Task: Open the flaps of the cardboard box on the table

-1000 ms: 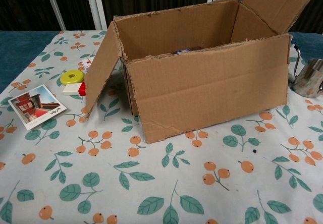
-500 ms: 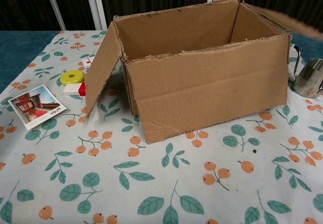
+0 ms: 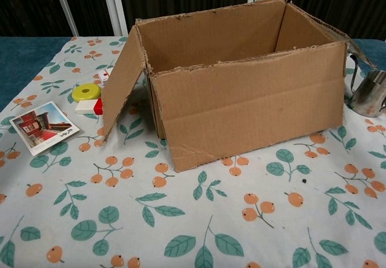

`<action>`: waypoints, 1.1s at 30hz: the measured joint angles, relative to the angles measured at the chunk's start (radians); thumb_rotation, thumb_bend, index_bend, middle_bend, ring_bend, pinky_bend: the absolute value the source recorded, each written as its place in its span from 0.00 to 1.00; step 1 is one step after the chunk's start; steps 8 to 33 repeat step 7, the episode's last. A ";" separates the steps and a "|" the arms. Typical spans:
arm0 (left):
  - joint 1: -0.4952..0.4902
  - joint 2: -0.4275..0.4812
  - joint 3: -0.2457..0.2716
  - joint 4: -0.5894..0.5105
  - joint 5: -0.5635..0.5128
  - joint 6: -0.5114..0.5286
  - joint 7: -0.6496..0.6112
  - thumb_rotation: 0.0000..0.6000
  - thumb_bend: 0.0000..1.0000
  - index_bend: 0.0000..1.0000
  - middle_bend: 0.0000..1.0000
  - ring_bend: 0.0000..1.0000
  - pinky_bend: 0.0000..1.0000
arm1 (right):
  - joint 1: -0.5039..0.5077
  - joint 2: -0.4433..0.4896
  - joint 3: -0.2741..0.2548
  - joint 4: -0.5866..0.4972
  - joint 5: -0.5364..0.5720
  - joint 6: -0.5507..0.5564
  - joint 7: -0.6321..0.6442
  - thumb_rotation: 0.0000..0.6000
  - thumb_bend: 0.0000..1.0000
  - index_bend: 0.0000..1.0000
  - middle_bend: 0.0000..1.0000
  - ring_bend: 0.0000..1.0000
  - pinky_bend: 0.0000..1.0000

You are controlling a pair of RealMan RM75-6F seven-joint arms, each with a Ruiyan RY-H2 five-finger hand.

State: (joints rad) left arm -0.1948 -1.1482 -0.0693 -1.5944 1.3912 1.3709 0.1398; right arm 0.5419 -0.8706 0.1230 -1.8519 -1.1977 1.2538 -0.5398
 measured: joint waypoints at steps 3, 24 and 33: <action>0.010 0.007 0.012 0.000 0.028 0.028 0.023 1.00 0.18 0.00 0.00 0.00 0.00 | -0.126 -0.092 -0.045 -0.033 -0.020 0.141 0.049 1.00 0.26 0.00 0.00 0.00 0.23; 0.028 0.006 0.022 0.016 0.038 0.049 0.030 1.00 0.18 0.00 0.00 0.00 0.00 | -0.235 -0.186 -0.109 0.003 -0.105 0.267 0.105 1.00 0.25 0.00 0.00 0.00 0.23; 0.028 0.006 0.022 0.016 0.038 0.049 0.030 1.00 0.18 0.00 0.00 0.00 0.00 | -0.235 -0.186 -0.109 0.003 -0.105 0.267 0.105 1.00 0.25 0.00 0.00 0.00 0.23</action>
